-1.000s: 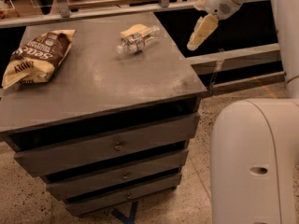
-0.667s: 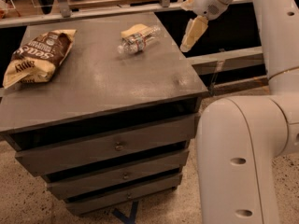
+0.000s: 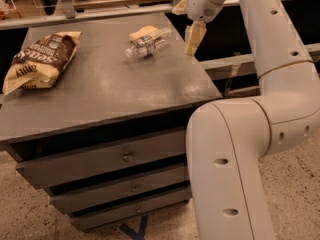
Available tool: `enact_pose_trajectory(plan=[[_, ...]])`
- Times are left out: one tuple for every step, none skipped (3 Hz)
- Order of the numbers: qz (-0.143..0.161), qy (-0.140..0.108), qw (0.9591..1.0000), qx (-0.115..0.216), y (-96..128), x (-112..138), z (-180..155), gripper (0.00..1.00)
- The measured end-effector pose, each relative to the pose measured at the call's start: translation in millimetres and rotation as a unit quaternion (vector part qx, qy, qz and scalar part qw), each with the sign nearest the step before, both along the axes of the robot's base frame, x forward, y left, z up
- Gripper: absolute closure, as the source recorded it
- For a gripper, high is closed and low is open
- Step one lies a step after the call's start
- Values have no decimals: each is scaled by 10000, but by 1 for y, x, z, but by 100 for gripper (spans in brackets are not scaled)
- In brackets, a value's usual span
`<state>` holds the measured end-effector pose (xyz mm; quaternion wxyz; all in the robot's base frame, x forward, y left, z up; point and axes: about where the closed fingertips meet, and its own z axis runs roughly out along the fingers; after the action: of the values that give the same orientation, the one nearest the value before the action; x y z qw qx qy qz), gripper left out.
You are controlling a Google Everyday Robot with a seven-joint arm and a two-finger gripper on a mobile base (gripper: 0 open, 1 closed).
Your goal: Move water bottle near brown chip bag
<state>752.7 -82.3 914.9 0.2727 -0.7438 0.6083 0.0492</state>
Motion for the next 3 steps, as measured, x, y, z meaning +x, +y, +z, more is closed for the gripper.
enact_pose_trajectory(plan=[[-88,-247,9996,93,6,13,7,0],[-486,-404,9964,564,5,29,18,0],[-1017,-360,9877,1135,-3,43,21,0]])
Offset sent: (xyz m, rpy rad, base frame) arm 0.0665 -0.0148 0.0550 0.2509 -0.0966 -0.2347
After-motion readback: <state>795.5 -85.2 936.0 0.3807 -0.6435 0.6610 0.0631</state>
